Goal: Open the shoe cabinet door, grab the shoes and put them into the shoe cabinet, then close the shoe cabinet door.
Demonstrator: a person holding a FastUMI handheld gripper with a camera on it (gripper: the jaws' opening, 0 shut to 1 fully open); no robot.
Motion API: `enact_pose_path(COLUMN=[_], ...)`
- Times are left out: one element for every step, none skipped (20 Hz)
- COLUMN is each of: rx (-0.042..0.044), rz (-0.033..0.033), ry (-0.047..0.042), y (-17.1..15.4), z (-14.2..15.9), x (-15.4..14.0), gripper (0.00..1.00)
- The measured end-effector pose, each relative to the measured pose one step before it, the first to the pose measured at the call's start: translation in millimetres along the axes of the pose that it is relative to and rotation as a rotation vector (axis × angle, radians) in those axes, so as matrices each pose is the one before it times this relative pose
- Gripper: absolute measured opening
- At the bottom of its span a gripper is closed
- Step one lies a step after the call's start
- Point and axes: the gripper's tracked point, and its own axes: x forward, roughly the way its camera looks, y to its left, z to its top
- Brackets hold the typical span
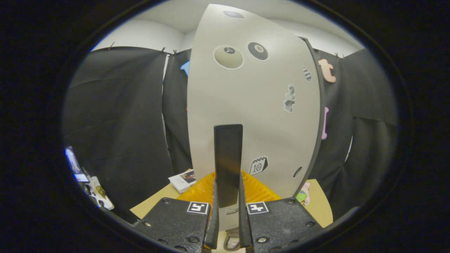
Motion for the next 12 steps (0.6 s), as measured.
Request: enact_pose_path(rx=[0.00461, -0.00197, 0.00153, -0.00249, 0.00002, 0.00584, 0.00338, 0.00497, 0.00657, 0.00006, -0.00098, -0.00549], rz=[-0.01176, -0.01373, -0.01145, -0.0123, -0.01084, -0.01013, -0.00621, -0.00603, -0.00502, -0.00867, -0.01448, -0.01521], ry=[-0.00359, -0.00269, -0.00294, -0.00268, 0.0008, 0.00094, -0.00004, -0.00109, -0.00243, 0.00046, 0.00103, -0.00198], y=[-7.08, -6.91, -6.67, -8.08, -8.46, -8.44, -9.46, -11.27, -10.6, -13.13, -12.76, -12.01], z=[-1.95, -2.71, -1.19, -1.55, -1.26, -2.42, -0.76, -1.6, -1.83, -1.65, -2.74, 1.35], x=[-12.8, -13.64, -9.49, -10.88, -8.61, -9.25, -7.25, -7.86, -5.33, -5.87, -5.61, -5.92], gripper=[0.26, 0.26, 0.25, 0.24, 0.23, 0.22, 0.21, 0.2, 0.18, 0.17, 0.17, 0.14])
